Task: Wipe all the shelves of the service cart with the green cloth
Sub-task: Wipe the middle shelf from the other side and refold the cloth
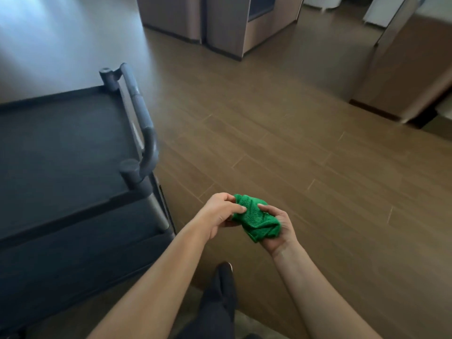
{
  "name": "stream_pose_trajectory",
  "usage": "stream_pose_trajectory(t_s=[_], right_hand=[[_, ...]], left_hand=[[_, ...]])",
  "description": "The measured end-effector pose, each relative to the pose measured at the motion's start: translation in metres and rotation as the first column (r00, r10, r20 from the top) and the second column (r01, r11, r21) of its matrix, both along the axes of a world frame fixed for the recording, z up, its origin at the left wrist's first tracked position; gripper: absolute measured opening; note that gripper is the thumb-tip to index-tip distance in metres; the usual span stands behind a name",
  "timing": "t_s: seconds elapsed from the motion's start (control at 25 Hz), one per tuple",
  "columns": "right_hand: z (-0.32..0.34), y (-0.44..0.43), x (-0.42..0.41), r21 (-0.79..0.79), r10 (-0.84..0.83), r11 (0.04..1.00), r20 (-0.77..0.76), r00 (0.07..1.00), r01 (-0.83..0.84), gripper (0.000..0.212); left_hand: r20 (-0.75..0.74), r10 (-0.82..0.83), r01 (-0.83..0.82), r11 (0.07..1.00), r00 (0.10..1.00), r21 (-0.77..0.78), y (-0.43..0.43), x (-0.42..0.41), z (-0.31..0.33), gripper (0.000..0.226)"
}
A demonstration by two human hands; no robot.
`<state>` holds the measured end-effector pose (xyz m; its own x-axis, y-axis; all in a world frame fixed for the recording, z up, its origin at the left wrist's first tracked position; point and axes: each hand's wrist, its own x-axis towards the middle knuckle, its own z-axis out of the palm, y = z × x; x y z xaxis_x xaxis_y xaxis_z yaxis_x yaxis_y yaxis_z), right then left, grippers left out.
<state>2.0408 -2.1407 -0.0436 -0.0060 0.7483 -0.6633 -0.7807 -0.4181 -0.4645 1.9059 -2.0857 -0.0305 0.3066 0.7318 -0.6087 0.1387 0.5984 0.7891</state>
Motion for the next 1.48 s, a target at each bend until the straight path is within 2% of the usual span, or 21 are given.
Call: stream_pose_trajectory(t_s=[0.2, 0.28, 0.48, 0.72, 0.84, 1.0, 1.12, 1.36, 1.48], right_hand=[[0.011, 0.102, 0.039, 0.023, -0.018, 1.0, 0.014, 1.0, 0.017, 0.038], [0.014, 0.144, 0.05, 0.016, -0.013, 1.0, 0.014, 1.0, 0.013, 0.037], [0.014, 0.251, 0.064, 0.011, 0.047, 0.999, -0.058, 0.997, -0.047, 0.036], [0.008, 0.396, 0.072, -0.003, 0.213, 0.977, -0.031, 0.977, -0.213, 0.04], [0.02, 0.474, 0.069, -0.004, 0.322, 0.946, -0.035, 0.946, -0.323, 0.038], [0.036, 0.575, 0.05, -0.018, 0.472, 0.882, 0.011, 0.882, -0.472, 0.051], [0.04, 0.641, 0.024, -0.03, 0.562, 0.827, 0.016, 0.827, -0.561, 0.056], [0.025, 0.759, -0.043, -0.039, 0.704, 0.71, 0.002, 0.71, -0.704, 0.035], [0.023, 0.815, -0.089, -0.053, 0.765, 0.643, 0.007, 0.644, -0.764, 0.033]], left_hand=[[-0.01, -0.05, 0.049, 0.999, 0.999, -0.02, 0.103, 0.045, 0.009, 0.028], [-0.019, -0.041, 0.04, 0.999, 0.999, -0.031, 0.143, 0.057, 0.013, 0.024], [-0.01, 0.142, -0.142, 0.988, 0.99, -0.054, 0.239, 0.07, 0.015, 0.007], [0.022, 0.329, -0.329, 0.944, 0.944, -0.037, 0.356, 0.072, 0.014, 0.016], [0.045, 0.455, -0.454, 0.89, 0.889, -0.043, 0.416, 0.067, 0.019, 0.003], [0.108, 0.609, -0.606, 0.793, 0.786, -0.064, 0.489, 0.049, 0.023, 0.013], [0.099, 0.692, -0.692, 0.721, 0.715, -0.041, 0.54, 0.029, 0.025, 0.013], [0.104, 0.773, -0.777, 0.63, 0.626, 0.0, 0.635, -0.03, 0.015, 0.009], [0.093, 0.807, -0.811, 0.585, 0.583, 0.01, 0.682, -0.071, 0.015, 0.022]])
